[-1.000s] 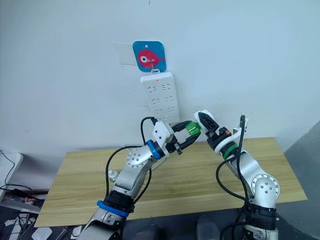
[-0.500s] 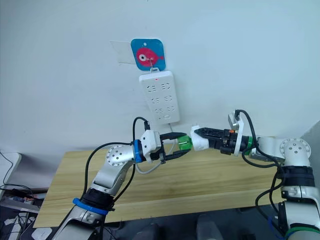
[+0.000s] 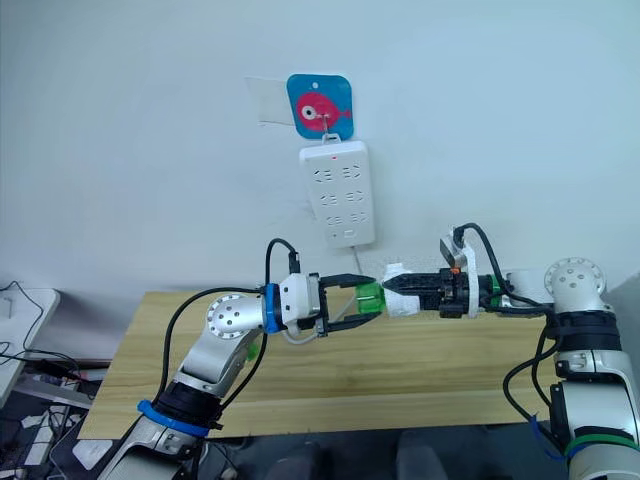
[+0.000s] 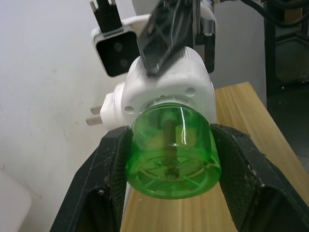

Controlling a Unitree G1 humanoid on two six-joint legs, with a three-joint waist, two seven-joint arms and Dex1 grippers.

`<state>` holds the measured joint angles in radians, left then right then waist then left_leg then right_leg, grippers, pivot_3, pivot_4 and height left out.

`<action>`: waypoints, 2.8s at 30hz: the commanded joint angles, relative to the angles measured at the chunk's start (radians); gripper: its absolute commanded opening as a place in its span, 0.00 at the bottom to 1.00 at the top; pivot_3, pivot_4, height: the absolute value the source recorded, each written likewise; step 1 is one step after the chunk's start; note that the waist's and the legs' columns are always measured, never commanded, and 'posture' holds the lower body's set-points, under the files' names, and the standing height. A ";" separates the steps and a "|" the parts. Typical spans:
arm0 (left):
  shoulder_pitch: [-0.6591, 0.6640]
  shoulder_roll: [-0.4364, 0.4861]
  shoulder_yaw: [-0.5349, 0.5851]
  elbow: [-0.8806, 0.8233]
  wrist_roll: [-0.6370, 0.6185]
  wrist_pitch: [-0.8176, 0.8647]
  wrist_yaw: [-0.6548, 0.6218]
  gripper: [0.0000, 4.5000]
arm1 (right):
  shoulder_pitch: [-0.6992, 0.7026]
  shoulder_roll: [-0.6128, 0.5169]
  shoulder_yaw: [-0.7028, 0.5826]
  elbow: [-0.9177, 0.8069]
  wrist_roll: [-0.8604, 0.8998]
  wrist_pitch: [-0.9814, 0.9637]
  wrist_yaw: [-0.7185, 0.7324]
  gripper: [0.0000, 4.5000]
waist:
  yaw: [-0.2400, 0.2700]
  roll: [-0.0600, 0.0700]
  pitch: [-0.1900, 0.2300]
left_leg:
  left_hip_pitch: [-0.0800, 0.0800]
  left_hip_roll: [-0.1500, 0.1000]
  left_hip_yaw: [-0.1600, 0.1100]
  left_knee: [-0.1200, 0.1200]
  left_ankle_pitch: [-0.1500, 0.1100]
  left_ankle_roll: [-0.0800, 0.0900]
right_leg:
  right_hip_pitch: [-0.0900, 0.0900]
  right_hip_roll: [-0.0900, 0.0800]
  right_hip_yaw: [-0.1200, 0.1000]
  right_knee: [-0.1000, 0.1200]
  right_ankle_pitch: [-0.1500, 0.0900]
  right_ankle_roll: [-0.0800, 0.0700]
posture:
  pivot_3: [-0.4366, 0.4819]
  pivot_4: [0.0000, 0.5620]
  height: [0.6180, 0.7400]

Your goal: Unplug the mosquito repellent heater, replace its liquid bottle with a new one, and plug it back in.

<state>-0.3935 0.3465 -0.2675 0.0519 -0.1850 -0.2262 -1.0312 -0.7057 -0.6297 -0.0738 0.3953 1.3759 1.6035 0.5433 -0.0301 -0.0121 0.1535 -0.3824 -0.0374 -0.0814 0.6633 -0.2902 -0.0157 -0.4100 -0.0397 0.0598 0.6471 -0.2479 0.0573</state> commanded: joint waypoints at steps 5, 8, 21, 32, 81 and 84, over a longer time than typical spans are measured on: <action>0.007 0.001 -0.007 -0.031 -0.027 0.014 -0.016 0.50 | -0.026 -0.031 -0.005 -0.040 -0.047 0.011 0.125 0.67 | 0.000 0.000 0.000 | 0.000 0.000 0.000 0.000 0.000 0.000 | 0.000 0.000 0.000 0.000 0.000 0.000 | 0.46 0.26 1.00; 0.012 -0.021 0.015 -0.101 -0.166 0.256 0.013 0.50 | -0.016 -0.037 0.001 -0.084 -0.062 0.011 0.159 0.67 | 0.000 0.000 0.000 | 0.000 0.000 0.000 0.000 0.000 0.000 | 0.000 0.000 0.000 0.000 0.000 0.000 | 0.45 0.26 1.00; -0.078 0.015 0.283 -0.039 -0.985 1.474 0.220 0.50 | 0.016 -0.098 0.109 -0.249 -0.219 -0.052 0.407 0.67 | -0.015 0.000 0.000 | 0.000 0.000 -0.009 0.004 0.000 0.000 | 0.003 0.001 -0.010 0.003 0.000 0.001 | 0.44 0.24 1.00; -0.050 0.038 0.353 -0.119 -0.894 1.371 0.249 1.00 | 0.029 -0.094 0.073 -0.226 -0.255 -0.034 0.445 0.67 | -0.011 0.000 0.000 | -0.001 -0.001 -0.014 0.003 0.002 -0.004 | 0.003 -0.001 -0.013 0.001 0.000 -0.001 | 0.44 0.27 1.00; 0.027 0.068 -0.052 -0.245 -0.427 0.404 0.222 0.51 | -0.001 -0.080 0.039 -0.200 -0.289 0.005 0.452 0.67 | -0.003 0.001 0.007 | -0.003 -0.005 -0.015 0.002 0.002 -0.003 | 0.003 -0.012 -0.018 0.001 0.000 -0.002 | 0.44 0.30 1.00; -0.024 0.074 0.041 -0.238 -0.764 0.829 0.343 0.51 | 0.005 -0.100 0.067 -0.223 -0.306 -0.018 0.489 0.67 | -0.003 0.001 0.008 | -0.003 -0.004 -0.016 0.002 0.002 -0.003 | 0.003 -0.007 -0.019 0.002 0.000 -0.002 | 0.44 0.30 1.00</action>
<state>-0.3783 0.4272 -0.3351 -0.1827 -0.7447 0.3823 -0.8089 -0.7103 -0.7254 -0.0330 0.2209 1.0711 1.5860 0.9948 -0.0335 -0.0114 0.1613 -0.3856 -0.0418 -0.0984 0.6662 -0.2877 -0.0183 -0.4064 -0.0457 0.0406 0.6495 -0.2483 0.0558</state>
